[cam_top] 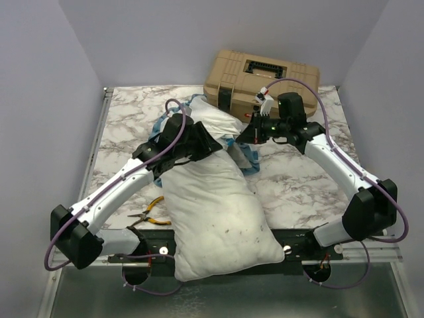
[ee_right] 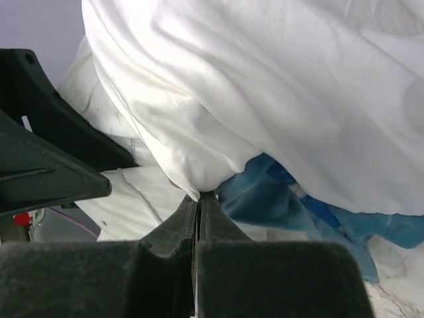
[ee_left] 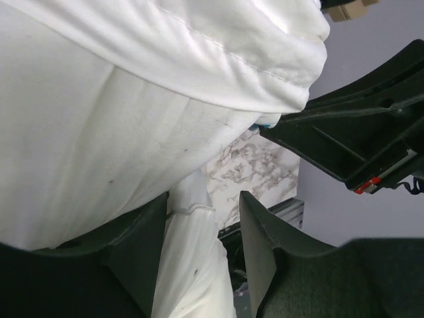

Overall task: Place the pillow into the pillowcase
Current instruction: Stuff the pillow into the pillowcase.

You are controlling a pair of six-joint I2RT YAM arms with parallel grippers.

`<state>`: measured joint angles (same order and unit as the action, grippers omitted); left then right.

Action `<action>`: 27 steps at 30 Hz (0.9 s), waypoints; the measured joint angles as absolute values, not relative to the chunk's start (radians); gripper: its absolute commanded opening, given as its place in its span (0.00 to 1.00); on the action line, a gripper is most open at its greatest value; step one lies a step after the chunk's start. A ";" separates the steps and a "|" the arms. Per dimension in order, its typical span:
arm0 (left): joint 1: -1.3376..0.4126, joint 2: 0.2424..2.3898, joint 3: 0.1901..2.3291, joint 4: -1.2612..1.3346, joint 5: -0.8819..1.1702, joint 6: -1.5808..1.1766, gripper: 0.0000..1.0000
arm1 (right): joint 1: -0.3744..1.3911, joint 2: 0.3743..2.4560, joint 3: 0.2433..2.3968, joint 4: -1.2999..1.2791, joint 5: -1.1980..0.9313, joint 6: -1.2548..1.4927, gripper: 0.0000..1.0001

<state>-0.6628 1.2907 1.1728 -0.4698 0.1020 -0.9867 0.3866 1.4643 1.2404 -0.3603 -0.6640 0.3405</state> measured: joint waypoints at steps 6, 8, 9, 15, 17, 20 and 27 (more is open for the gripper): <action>-0.663 1.188 1.044 -0.421 0.011 -1.110 0.27 | 0.390 1.465 1.241 -0.363 -0.688 0.344 0.00; -0.663 1.212 1.013 -0.381 -0.016 -1.139 0.18 | 0.389 1.465 1.243 -0.370 -0.698 0.341 0.00; -0.663 1.229 1.006 -0.360 -0.018 -1.143 0.14 | 0.389 1.465 1.243 -0.371 -0.701 0.340 0.00; -0.665 1.369 0.991 -0.160 -0.110 -1.168 0.00 | 0.382 1.460 1.250 -0.400 -0.721 0.338 0.00; -0.665 1.405 0.991 -0.084 -0.130 -1.165 0.00 | 0.382 1.452 1.254 -0.422 -0.720 0.328 0.00; -0.660 1.477 1.021 0.030 -0.143 -1.147 0.00 | 0.382 1.424 1.254 -0.474 -0.719 0.306 0.00; -0.644 1.579 1.123 0.186 -0.107 -1.104 0.00 | 0.377 1.331 1.193 -0.489 -0.715 0.282 0.01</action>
